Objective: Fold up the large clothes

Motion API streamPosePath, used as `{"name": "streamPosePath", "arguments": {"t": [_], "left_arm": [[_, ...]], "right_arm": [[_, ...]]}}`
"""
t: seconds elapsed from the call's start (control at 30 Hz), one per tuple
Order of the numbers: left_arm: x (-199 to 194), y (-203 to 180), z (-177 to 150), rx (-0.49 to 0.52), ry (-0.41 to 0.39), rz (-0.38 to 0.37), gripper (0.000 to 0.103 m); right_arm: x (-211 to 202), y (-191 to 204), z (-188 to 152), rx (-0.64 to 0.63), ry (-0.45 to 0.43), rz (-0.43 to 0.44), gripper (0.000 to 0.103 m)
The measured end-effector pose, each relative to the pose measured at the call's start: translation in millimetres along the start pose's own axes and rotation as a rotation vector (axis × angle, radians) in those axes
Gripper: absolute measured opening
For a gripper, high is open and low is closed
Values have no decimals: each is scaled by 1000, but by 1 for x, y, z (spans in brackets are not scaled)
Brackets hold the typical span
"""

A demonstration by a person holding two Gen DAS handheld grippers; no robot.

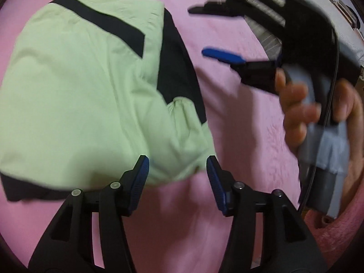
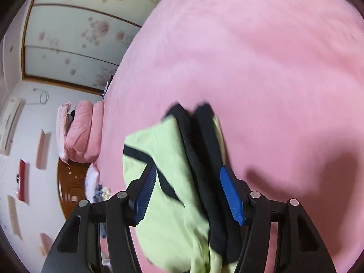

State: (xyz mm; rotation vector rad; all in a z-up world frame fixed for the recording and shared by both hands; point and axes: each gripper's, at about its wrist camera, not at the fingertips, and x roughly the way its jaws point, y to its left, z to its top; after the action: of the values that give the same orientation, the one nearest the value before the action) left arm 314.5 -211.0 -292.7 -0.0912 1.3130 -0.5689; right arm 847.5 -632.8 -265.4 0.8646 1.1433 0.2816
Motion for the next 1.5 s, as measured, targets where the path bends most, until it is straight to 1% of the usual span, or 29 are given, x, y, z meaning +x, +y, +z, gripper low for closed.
{"name": "streamPosePath", "arguments": {"t": [0.07,0.1,0.17,0.23,0.33,0.37,0.4,0.47,0.53,0.57,0.63,0.67,0.73,0.77,0.8,0.83,0.87,0.93,1.0,1.03,1.1,1.13,1.17,1.2,1.27,1.33,1.4,1.47,1.5], "left_arm": [[-11,2,-8,-9,3,20,51],[-18,3,-13,-18,9,25,54],[-30,6,-19,-35,11,35,58],[-46,12,-27,-54,-4,49,58],[-61,24,-30,-111,-17,82,59],[-69,35,-38,-135,-23,90,59],[-73,43,-39,-153,-29,100,59],[-78,55,-46,-187,-41,133,59],[-88,69,-47,-223,-55,161,59],[-91,73,-44,-230,-58,167,59],[-92,81,-43,-234,-64,188,59],[-94,84,-38,-233,-65,197,59],[-94,93,-28,-227,-69,237,59],[-93,95,-23,-228,-70,248,59],[-93,96,-21,-229,-76,260,59],[-93,98,-19,-235,-83,266,59],[-98,102,-19,-246,-91,271,59],[-101,105,-14,-262,-103,279,59],[-102,105,-8,-259,-118,289,59],[-106,105,-6,-251,-129,297,59],[-107,106,0,-241,-137,305,59],[-105,106,4,-241,-134,302,59],[-106,107,4,-244,-132,299,59],[-103,110,6,-249,-126,296,59],[-96,114,10,-258,-112,297,59],[-86,118,14,-251,-76,321,59],[-81,120,15,-235,-56,357,59],[-83,119,17,-223,-70,366,59],[-87,119,18,-215,-92,358,59]], "right_arm": [[-2,-11,-19,11,43,31,60],[-2,-14,-32,5,71,41,60],[-2,-16,-46,-30,117,36,59],[1,-8,-64,-82,146,19,59],[9,-3,-70,-127,154,-9,59],[11,0,-68,-145,156,-36,59],[17,18,-72,-168,144,-59,57],[13,32,-72,-202,104,-50,54],[2,44,-72,-237,52,-19,54],[-4,47,-72,-247,46,-7,54],[-6,50,-70,-243,105,-20,53],[3,56,-72,-242,139,-44,49],[30,62,-80,-252,211,-126,47],[39,56,-84,-256,239,-169,41],[50,51,-88,-254,258,-198,29],[56,46,-90,-255,252,-207,23],[61,41,-91,-257,245,-202,7],[63,37,-92,-244,213,-174,4],[64,27,-89,-179,180,-122,3],[50,21,-87,-128,141,-85,3],[20,6,-81,-52,80,-41,2],[9,0,-81,-14,70,-16,2],[-3,-8,-84,16,56,-28,2],[-13,-14,-87,7,48,-69,2],[-14,-23,-95,-26,37,-142,2],[-10,-39,-102,-3,33,-158,2],[-6,-39,-105,-15,10,-190,2],[-5,-27,-106,-52,-33,-243,3],[-7,-20,-107,-72,-72,-267,3]]}}
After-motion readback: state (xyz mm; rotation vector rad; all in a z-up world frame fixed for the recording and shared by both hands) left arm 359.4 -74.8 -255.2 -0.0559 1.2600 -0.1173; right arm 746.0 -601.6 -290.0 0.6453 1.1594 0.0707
